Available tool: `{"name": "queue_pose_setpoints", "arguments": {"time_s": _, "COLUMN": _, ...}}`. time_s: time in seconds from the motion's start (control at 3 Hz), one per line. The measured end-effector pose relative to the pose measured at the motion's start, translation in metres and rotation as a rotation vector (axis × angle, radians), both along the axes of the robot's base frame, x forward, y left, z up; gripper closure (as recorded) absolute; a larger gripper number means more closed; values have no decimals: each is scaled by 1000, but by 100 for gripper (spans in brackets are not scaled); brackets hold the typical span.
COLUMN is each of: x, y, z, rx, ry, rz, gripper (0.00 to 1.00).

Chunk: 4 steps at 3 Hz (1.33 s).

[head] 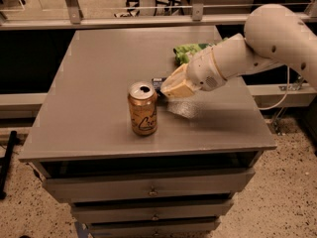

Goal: Move rxbar blueberry near orange can

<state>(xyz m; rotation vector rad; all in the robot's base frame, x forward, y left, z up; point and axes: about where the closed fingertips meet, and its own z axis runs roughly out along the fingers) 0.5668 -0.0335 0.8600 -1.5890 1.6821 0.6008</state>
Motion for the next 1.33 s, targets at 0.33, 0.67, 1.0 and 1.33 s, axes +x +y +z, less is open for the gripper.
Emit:
{"name": "queue_pose_setpoints", "arguments": {"time_s": 0.33, "x": -18, "y": -2, "z": -7, "rx": -14, "ry": 27, "rz": 60, "gripper": 100}}
{"name": "queue_pose_setpoints", "arguments": {"time_s": 0.67, "x": -33, "y": -6, "z": -16, "rx": -28, "ry": 58, "rz": 122, "gripper": 89}}
{"name": "queue_pose_setpoints", "arguments": {"time_s": 1.0, "x": -40, "y": -14, "z": -23, "rx": -51, "ry": 78, "rz": 148, "gripper": 74}}
{"name": "queue_pose_setpoints", "arguments": {"time_s": 1.33, "x": -42, "y": -23, "z": -27, "rx": -79, "ry": 84, "rz": 155, "gripper": 51}}
